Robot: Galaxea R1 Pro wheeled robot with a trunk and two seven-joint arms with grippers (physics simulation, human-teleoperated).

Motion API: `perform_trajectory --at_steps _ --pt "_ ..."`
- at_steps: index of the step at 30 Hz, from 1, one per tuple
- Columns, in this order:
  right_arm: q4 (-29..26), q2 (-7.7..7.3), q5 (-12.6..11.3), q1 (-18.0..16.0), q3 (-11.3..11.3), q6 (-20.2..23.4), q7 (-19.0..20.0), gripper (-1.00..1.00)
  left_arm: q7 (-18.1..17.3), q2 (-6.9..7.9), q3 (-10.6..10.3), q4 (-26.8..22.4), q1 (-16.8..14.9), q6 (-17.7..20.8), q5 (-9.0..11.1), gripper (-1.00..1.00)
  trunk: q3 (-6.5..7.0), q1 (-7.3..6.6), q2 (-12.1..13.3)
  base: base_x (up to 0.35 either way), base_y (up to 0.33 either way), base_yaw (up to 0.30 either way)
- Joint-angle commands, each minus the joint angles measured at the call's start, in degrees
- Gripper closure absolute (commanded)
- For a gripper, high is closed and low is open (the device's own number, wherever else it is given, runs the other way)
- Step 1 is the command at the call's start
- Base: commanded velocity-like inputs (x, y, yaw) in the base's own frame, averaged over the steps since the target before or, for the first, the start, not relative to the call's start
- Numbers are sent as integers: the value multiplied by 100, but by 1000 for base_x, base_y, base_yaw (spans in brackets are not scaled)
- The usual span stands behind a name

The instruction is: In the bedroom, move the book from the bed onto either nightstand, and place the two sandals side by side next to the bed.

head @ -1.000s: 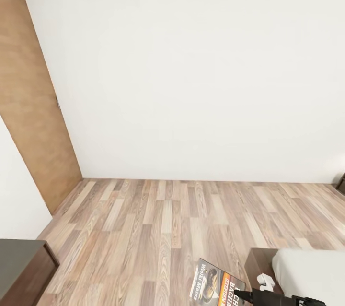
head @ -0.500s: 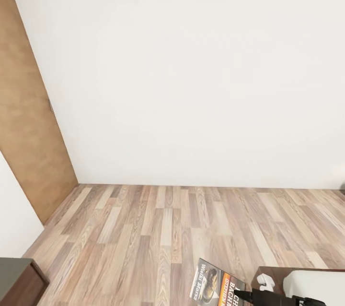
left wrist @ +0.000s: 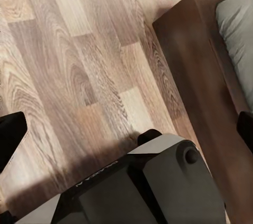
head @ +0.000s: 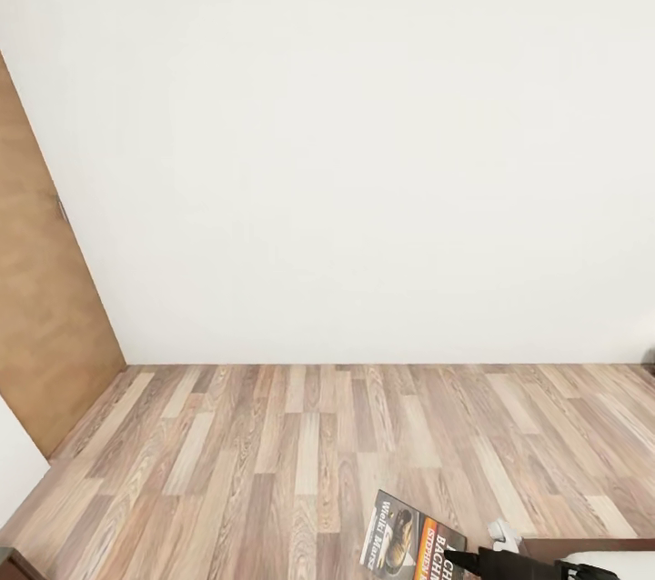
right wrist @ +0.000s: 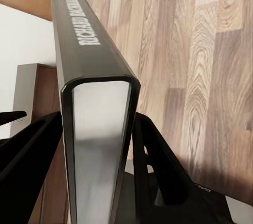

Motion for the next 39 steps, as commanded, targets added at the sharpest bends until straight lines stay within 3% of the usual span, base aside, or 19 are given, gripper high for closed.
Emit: perform_trajectory --at_steps 1,39 --pt "9 -4 21 -9 -77 59 15 100 1 4 -47 4 -6 -42 21 -100 -13 7 -13 324 0 -17" --pt "13 -4 28 -9 -76 59 8 100 1 4 -47 75 -6 -42 14 -100 -13 7 -13 327 0 -1"
